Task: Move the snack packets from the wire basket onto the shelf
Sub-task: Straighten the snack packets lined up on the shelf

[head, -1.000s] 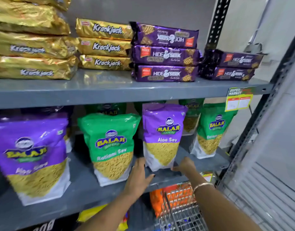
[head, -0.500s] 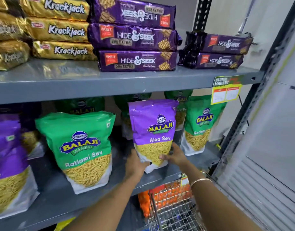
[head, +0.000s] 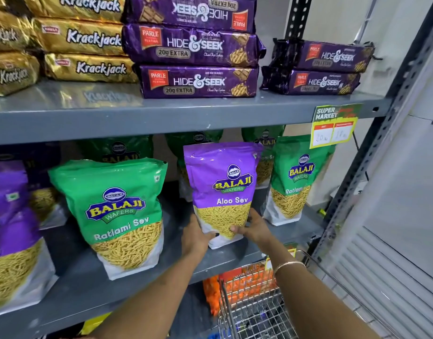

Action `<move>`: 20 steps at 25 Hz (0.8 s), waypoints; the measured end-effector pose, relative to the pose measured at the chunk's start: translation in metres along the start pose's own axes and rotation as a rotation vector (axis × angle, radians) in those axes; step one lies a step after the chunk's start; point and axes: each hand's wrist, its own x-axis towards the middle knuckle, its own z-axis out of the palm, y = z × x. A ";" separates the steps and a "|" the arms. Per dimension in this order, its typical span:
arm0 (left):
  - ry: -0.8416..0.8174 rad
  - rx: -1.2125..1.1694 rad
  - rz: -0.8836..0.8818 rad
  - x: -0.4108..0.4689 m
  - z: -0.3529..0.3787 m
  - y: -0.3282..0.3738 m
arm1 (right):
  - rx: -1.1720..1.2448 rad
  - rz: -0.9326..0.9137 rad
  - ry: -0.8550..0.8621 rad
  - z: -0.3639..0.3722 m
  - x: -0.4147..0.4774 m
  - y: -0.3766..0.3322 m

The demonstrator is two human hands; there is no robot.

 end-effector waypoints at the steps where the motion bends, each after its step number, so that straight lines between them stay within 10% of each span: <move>1: -0.011 -0.002 0.000 0.001 -0.001 0.000 | -0.011 0.006 -0.007 0.001 -0.001 -0.001; 8: 0.005 -0.111 0.053 -0.027 -0.027 -0.021 | -0.388 -0.090 0.386 0.022 -0.044 -0.019; 16: 0.571 0.091 0.041 -0.072 -0.144 -0.113 | -0.394 -0.133 -0.127 0.145 -0.045 -0.026; 20: 0.219 -0.042 -0.020 -0.039 -0.173 -0.125 | -0.245 -0.079 -0.275 0.183 -0.028 -0.012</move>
